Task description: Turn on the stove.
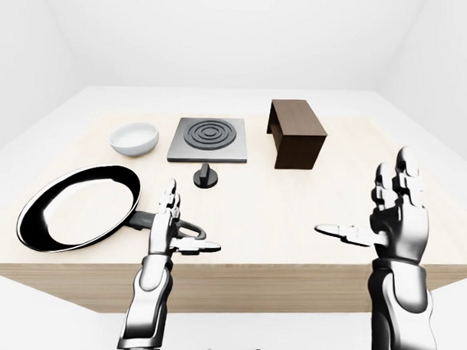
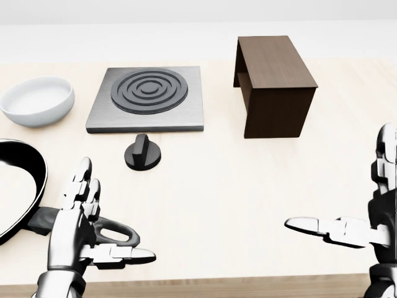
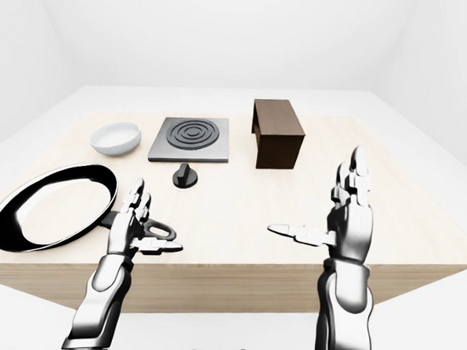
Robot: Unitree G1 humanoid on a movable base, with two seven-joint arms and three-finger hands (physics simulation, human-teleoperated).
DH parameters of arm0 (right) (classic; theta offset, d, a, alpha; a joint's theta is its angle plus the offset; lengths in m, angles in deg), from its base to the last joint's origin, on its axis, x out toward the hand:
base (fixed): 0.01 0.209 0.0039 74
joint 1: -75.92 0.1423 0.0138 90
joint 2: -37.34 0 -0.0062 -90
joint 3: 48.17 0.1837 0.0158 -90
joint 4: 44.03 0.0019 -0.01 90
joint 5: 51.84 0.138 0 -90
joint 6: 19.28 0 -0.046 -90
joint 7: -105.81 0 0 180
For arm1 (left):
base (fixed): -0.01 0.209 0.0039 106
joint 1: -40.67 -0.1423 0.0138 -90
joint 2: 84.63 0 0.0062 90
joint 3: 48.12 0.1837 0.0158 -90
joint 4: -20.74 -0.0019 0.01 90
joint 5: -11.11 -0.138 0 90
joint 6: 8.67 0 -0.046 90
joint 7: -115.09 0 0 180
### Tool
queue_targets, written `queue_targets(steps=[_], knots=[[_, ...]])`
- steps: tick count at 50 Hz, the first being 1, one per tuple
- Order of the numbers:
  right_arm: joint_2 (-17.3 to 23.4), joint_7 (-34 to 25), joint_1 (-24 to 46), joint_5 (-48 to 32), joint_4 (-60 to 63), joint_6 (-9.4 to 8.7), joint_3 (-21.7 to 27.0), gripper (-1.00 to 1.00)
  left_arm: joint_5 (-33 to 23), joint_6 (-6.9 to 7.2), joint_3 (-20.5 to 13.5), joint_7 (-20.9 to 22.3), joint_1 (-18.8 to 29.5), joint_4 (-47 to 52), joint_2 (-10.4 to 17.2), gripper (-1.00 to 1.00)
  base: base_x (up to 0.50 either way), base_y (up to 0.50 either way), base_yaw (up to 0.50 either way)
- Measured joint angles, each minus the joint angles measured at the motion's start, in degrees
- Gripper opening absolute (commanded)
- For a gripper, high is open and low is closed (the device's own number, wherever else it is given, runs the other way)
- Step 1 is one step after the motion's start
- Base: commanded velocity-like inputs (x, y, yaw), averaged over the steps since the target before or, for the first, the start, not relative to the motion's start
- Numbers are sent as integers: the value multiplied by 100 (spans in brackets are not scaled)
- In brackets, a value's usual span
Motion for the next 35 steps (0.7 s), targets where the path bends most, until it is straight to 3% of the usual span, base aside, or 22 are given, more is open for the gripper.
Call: queue_targets(steps=[13, 35], knots=[[94, -60, -34, 362, 1179, 0, 1138, 100, -7, 42, 13, 4, -33, 94, -6, 100, 0, 0, 0], [140, -149, -15, 471, 1528, 0, 1417, 100, -44, -10, 56, -7, -67, 72, -23, 100, 9, 0, 0]])
